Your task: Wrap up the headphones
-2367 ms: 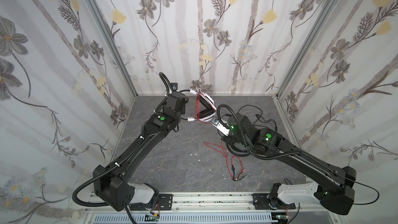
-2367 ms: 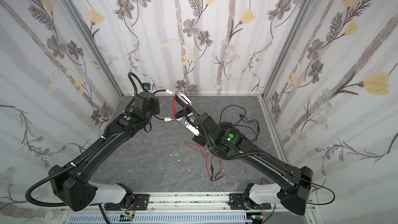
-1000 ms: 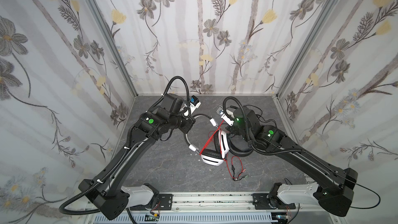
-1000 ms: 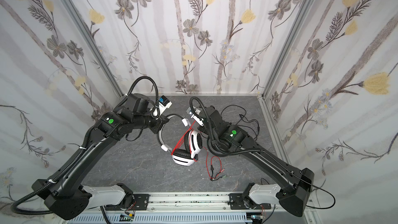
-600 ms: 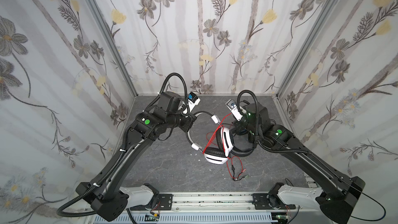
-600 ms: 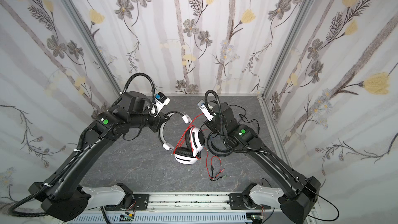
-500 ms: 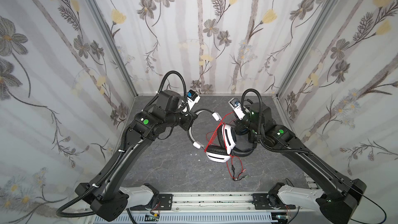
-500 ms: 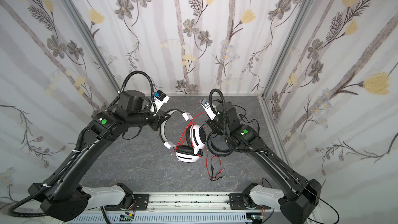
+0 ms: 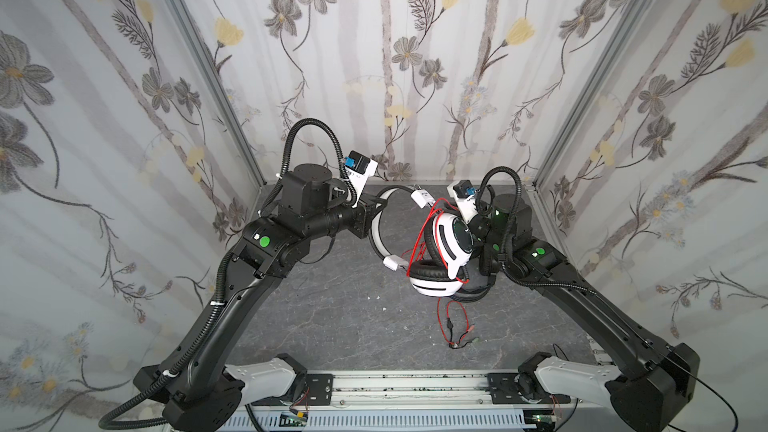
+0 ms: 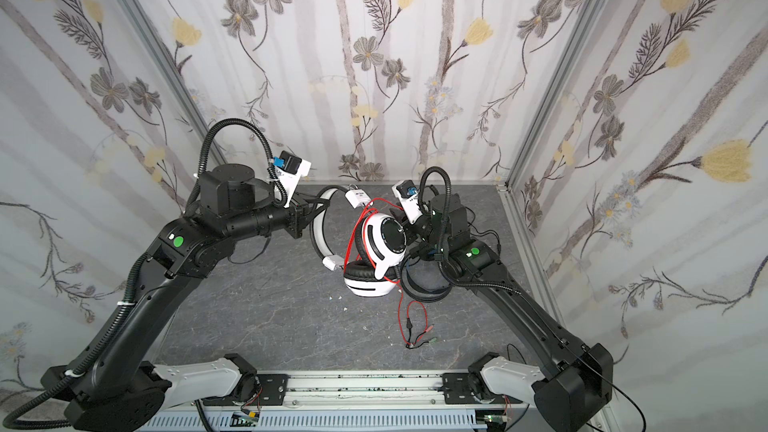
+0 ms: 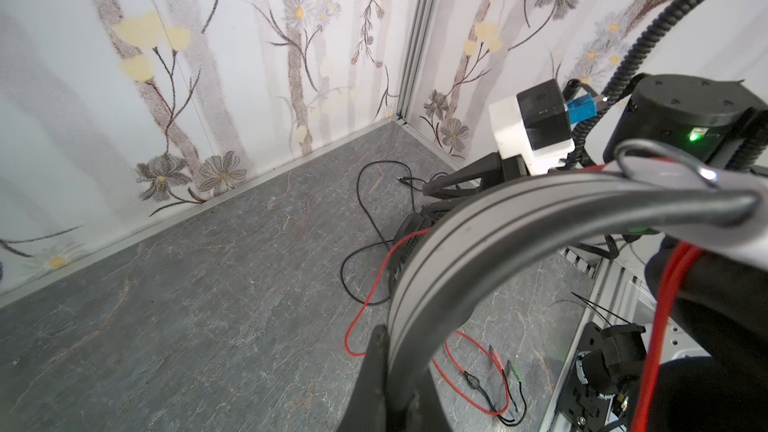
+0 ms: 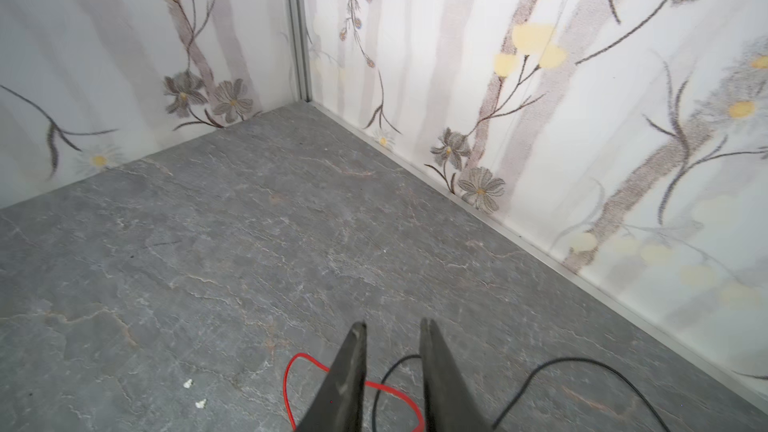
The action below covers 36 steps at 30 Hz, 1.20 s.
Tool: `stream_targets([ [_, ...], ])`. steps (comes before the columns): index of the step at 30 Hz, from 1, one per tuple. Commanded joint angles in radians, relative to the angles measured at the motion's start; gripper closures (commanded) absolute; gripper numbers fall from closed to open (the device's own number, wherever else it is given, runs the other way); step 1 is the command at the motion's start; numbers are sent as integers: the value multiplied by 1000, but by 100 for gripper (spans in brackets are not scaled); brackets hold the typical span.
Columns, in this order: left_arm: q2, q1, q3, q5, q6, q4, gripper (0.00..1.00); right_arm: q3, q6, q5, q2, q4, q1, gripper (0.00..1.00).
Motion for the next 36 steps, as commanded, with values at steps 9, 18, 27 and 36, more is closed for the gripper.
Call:
stream_targets([
  [9,26,0,21,-17,-157,247,100,-63,169,-192,85,267,-8,76],
  [18,57,0,62,-8,-218,291,100,-75,266,-288,193,379,-21,81],
  [27,57,2,72,-22,-253,308,100,-125,345,-332,260,493,-41,75],
  [36,45,1,41,-38,-286,351,100,-98,396,-385,353,562,-45,77],
])
